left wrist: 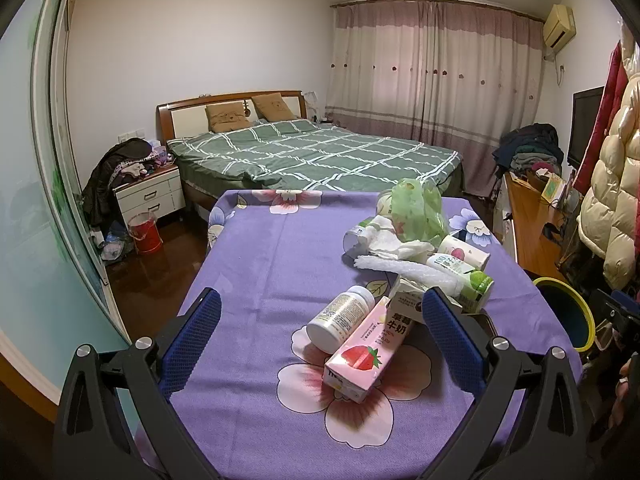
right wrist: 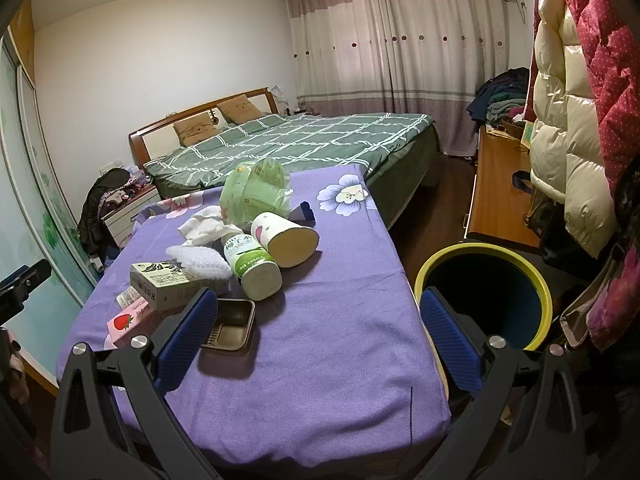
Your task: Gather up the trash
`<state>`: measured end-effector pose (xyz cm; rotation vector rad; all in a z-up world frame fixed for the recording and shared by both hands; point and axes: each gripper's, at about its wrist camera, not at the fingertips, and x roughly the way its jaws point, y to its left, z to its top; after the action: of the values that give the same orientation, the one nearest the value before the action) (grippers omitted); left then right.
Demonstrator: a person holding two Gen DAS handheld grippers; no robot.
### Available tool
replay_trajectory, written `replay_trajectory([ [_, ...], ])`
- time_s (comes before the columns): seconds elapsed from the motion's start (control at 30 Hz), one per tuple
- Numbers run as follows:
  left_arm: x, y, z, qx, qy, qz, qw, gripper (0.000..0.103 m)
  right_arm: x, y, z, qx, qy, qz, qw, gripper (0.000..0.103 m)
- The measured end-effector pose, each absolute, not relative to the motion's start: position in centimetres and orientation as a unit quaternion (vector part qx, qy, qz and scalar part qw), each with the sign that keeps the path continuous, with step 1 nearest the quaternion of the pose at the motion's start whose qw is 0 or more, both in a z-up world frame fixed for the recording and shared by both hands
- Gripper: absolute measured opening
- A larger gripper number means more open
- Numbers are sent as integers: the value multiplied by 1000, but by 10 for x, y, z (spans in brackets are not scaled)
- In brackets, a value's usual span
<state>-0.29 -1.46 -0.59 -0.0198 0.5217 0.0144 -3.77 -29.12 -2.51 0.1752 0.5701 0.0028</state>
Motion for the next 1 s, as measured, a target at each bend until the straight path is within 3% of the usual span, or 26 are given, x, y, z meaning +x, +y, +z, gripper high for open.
replay_trajectory([
  [1.0, -3, -14, -8, -8, 261, 7, 965, 99, -38, -292, -26, 88, 283, 2, 955, 97],
])
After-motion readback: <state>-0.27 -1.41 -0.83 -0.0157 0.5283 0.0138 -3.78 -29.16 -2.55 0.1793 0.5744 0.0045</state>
